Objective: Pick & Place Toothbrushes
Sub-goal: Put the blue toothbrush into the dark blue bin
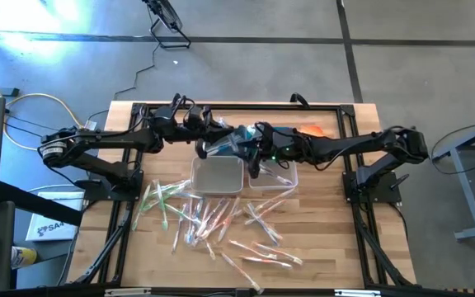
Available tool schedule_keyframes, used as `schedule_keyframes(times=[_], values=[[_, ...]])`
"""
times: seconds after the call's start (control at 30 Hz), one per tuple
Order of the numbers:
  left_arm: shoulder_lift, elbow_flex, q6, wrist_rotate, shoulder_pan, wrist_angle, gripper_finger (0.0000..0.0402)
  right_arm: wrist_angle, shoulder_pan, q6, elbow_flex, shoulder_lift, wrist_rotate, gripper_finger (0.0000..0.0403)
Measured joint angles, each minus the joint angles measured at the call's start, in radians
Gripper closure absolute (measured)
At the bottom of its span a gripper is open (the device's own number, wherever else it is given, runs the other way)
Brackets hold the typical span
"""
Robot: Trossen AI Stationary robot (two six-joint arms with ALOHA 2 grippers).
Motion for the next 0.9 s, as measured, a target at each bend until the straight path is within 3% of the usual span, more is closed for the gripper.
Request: schedule_keyframes(times=[0.17, 0.33, 0.6, 0.9], values=[[0.0, 0.0, 0.0, 0.014, 0.0, 0.001, 0.0392, -0.082, -0.005, -0.013, 0.0, -0.064, -0.011, 0.0172], [0.0, 0.0, 0.0, 0.02, 0.0, 0.001, 0.0392, -0.236, -0.018, -0.018, 0.0, -0.182, -0.003, 0.0156], [0.0, 0.0, 0.0, 0.021, 0.0, -0.003, 0.0392, -0.392, -0.023, -0.019, 0.0, -0.369, -0.004, 0.0185], [0.0, 0.0, 0.0, 0.021, 0.001, -0.004, 0.0392, -0.571, -0.023, -0.019, 0.0, -0.503, -0.005, 0.0246]])
